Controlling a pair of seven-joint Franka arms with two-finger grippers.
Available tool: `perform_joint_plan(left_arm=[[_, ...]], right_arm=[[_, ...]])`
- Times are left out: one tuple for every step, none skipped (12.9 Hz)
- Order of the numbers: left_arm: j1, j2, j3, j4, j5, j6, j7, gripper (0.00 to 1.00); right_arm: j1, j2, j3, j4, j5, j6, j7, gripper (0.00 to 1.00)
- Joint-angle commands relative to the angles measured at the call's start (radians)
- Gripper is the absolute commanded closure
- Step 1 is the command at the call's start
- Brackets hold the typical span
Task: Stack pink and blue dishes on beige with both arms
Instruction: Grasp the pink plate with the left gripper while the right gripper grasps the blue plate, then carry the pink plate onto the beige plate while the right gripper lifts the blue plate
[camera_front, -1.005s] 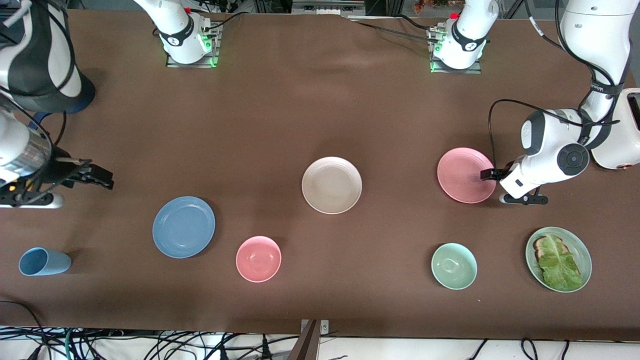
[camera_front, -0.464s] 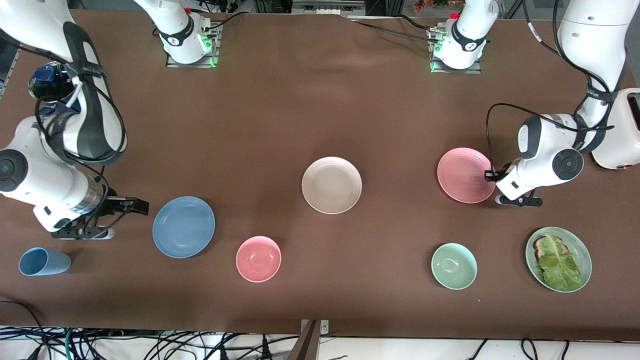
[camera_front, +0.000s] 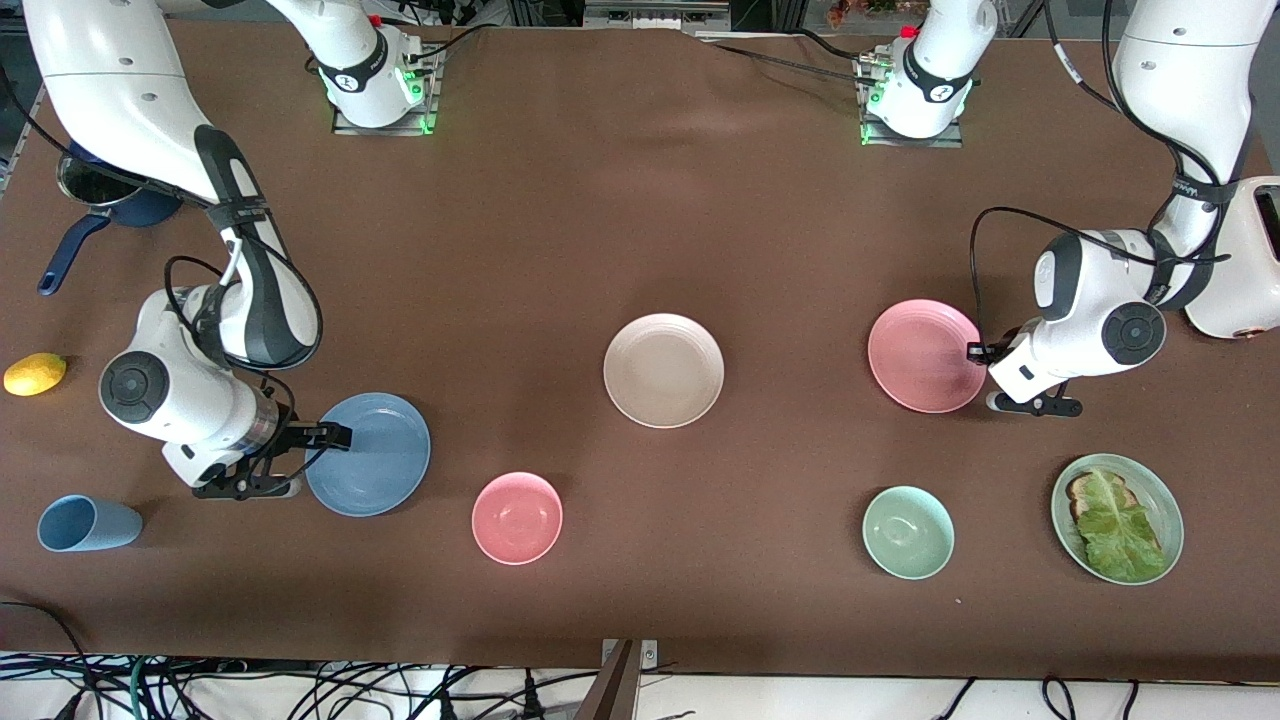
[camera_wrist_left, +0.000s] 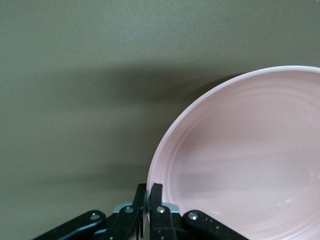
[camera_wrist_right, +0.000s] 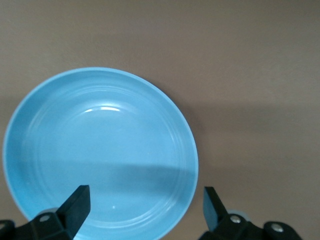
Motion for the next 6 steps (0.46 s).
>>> perform_joint_plan(left_arm=[[-0.017, 0.006, 0.001, 0.112, 0.010, -0.151, -0.007, 1.00], [-0.034, 0.006, 0.001, 0.155, 0.007, -0.219, -0.038, 1.00], [-0.052, 0.006, 0.002, 0.191, 0.007, -0.260, -0.080, 1.00], [-0.057, 0.009, 0.001, 0.217, 0.007, -0.281, -0.094, 1.00], [-0.060, 0.006, -0.001, 0.226, -0.002, -0.301, -0.098, 1.00], [-0.074, 0.004, 0.001, 0.236, -0.043, -0.307, -0.122, 1.00]], right_arm=[[-0.027, 0.026, 0.002, 0.005, 0.000, 0.023, -0.041, 0.00], [-0.036, 0.032, 0.002, 0.005, 0.001, 0.026, -0.059, 0.00], [-0.041, 0.038, 0.002, 0.005, 0.001, 0.035, -0.063, 0.00], [-0.046, 0.040, 0.002, 0.004, 0.001, 0.037, -0.070, 0.01], [-0.046, 0.044, 0.002, 0.004, 0.003, 0.037, -0.073, 0.04], [-0.047, 0.047, 0.002, 0.004, 0.003, 0.037, -0.073, 0.06]])
